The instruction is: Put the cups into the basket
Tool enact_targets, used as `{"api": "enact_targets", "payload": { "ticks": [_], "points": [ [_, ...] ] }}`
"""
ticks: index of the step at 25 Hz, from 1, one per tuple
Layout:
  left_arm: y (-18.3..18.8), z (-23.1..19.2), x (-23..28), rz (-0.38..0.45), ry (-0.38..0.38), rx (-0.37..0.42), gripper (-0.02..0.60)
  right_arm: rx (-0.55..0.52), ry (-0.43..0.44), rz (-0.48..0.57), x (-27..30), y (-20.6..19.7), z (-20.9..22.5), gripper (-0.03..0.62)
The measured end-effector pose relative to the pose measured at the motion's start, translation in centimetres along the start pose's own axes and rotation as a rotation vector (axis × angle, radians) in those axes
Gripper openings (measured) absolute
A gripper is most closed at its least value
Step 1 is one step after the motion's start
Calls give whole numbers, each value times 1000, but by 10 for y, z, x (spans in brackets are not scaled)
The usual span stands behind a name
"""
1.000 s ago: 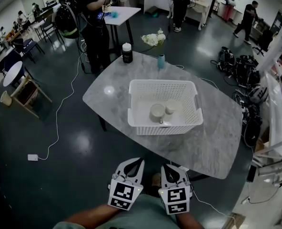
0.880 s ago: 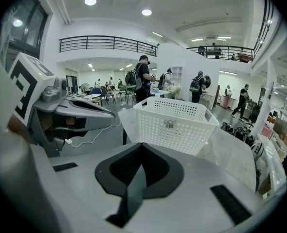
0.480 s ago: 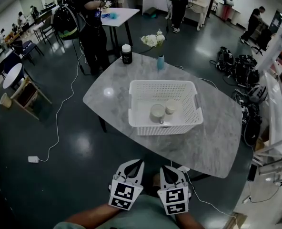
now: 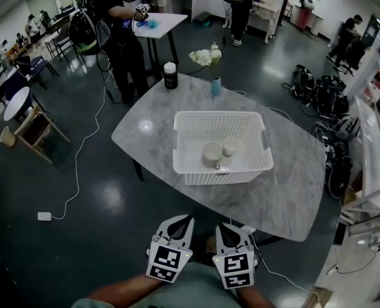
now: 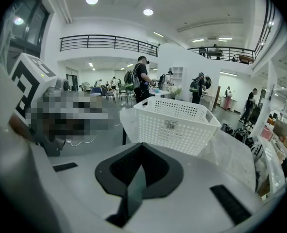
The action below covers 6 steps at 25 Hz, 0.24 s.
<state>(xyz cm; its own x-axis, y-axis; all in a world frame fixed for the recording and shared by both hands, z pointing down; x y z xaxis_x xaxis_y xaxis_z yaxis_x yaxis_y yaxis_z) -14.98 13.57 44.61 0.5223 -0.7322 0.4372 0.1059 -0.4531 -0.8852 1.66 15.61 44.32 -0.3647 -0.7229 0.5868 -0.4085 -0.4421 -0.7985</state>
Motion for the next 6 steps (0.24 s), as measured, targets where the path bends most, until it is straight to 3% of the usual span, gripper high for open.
{"api": "enact_targets", "payload": {
  "ticks": [6],
  "points": [
    [3, -9, 0, 6, 0, -2, -1, -2, -5, 0, 5, 6, -2, 12]
  ]
}}
Point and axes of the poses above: the fingertips, and each gripper's own axes: x forward along the fingers, z to its right, y out of its top, the point moved 10 cm from there along -x, backward along the fingers, and after that the axes turned 6 degrees about -x, right-handed, at the moved point
